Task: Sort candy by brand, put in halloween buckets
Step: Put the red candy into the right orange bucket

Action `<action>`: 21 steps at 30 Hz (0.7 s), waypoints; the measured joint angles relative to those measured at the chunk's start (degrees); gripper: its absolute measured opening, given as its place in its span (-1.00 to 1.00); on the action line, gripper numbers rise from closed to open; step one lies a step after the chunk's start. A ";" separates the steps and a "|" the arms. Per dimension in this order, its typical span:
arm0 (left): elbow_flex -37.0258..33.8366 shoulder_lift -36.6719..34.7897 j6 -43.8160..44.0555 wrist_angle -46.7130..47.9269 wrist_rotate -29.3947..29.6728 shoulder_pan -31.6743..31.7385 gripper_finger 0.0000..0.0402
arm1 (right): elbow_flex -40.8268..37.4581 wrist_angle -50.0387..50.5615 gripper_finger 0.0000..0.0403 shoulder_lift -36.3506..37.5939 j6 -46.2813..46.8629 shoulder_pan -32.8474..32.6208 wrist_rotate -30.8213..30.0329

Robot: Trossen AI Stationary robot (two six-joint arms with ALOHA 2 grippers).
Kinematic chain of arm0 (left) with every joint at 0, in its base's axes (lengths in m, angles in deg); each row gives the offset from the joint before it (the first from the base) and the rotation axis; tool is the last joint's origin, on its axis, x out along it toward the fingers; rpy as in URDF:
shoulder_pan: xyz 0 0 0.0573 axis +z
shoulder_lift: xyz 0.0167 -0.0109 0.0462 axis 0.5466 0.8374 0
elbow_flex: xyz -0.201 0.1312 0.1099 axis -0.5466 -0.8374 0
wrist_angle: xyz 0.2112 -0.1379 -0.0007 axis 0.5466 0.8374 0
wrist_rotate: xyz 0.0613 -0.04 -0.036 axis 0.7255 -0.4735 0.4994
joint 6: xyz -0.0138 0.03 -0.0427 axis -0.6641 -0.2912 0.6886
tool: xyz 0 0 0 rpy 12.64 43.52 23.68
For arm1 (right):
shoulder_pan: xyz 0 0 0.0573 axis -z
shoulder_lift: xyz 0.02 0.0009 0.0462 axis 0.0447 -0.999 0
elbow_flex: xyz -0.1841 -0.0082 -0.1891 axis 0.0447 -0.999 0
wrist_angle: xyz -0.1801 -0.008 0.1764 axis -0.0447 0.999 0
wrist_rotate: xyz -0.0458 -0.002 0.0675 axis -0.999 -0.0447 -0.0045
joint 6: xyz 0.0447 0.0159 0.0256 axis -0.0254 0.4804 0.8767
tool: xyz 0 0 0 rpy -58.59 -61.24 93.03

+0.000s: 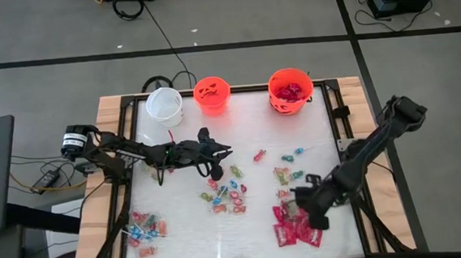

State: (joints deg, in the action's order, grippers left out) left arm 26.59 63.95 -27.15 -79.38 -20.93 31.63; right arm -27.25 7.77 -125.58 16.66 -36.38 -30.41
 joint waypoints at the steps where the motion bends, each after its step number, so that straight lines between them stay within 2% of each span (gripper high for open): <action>1: 0.00 0.00 0.00 0.00 0.00 0.00 -0.60 | 0.39 -0.19 -0.98 0.76 -2.15 1.25 -1.96; 4: 0.00 0.00 0.00 0.06 0.00 0.00 -0.60 | 0.65 -0.27 -0.97 2.68 -6.29 4.82 -8.68; 10: 0.00 0.00 1.11 0.39 0.00 -0.07 -0.60 | 0.01 -2.10 -0.83 2.52 -6.89 12.83 -20.29; 16: 0.00 0.00 1.14 0.42 0.00 -0.07 -0.60 | 0.00 -6.80 -0.50 0.02 -15.05 20.73 -20.19; 21: 0.00 0.00 1.14 0.60 0.00 -0.07 -0.60 | -0.01 -5.36 -0.21 -3.66 -19.78 25.57 -26.40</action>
State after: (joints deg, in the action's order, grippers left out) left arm 26.59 63.95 -26.02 -78.77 -20.93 31.57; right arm -27.26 2.42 -129.24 -3.13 -10.80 -56.81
